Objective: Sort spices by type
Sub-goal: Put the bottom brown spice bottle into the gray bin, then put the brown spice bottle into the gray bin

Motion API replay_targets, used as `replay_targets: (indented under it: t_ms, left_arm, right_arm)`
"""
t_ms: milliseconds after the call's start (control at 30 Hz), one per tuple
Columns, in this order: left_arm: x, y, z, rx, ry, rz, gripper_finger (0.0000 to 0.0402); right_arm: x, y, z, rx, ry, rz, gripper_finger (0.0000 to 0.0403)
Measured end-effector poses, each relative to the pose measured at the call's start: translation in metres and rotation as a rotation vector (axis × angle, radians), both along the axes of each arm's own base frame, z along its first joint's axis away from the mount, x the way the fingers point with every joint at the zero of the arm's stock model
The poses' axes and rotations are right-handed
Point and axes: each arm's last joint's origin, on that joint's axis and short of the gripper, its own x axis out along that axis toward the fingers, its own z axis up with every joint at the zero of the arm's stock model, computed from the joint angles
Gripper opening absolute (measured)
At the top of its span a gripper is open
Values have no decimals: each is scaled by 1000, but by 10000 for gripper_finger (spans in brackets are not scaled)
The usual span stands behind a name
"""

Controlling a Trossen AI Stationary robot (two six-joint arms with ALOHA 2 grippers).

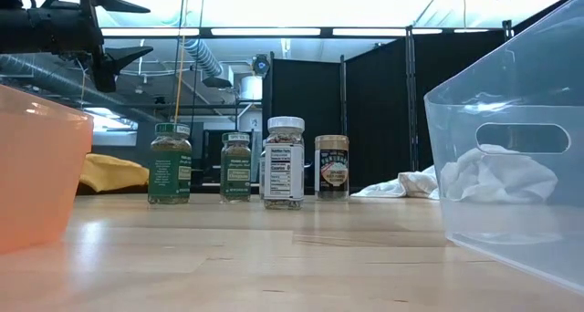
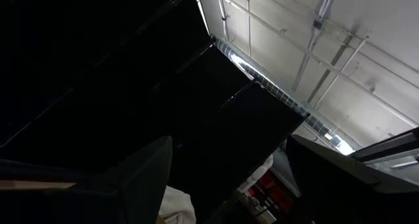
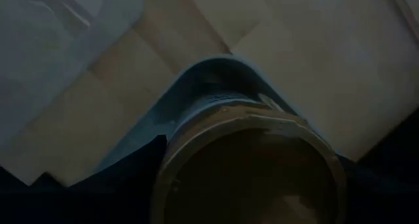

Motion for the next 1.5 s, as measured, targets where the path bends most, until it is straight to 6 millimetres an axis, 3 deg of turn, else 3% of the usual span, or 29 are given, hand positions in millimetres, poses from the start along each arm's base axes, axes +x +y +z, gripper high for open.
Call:
replay_targets:
  t_ms: [333,667,800,1033,1233,1500]
  left_arm:
    - [0,0,0,5,10,3,305]
    - [0,0,-1,5,16,4,305]
    - [1,0,-3,2,41,5,305]
    - [2,0,-4,-1,54,2,305]
    - [2,0,-4,0,53,-2,305]
    - [2,0,-4,3,53,-9,305]
  right_arm:
    - [-1,-1,6,43,1,-9,322]
    - [-13,-31,52,101,-99,-26,326]
    - [-15,-56,73,53,-221,-41,323]
    - [2,-113,102,-117,-426,-36,319]
    - [42,-171,108,-354,-440,55,319]
    - [103,-242,119,-416,-607,211,325]
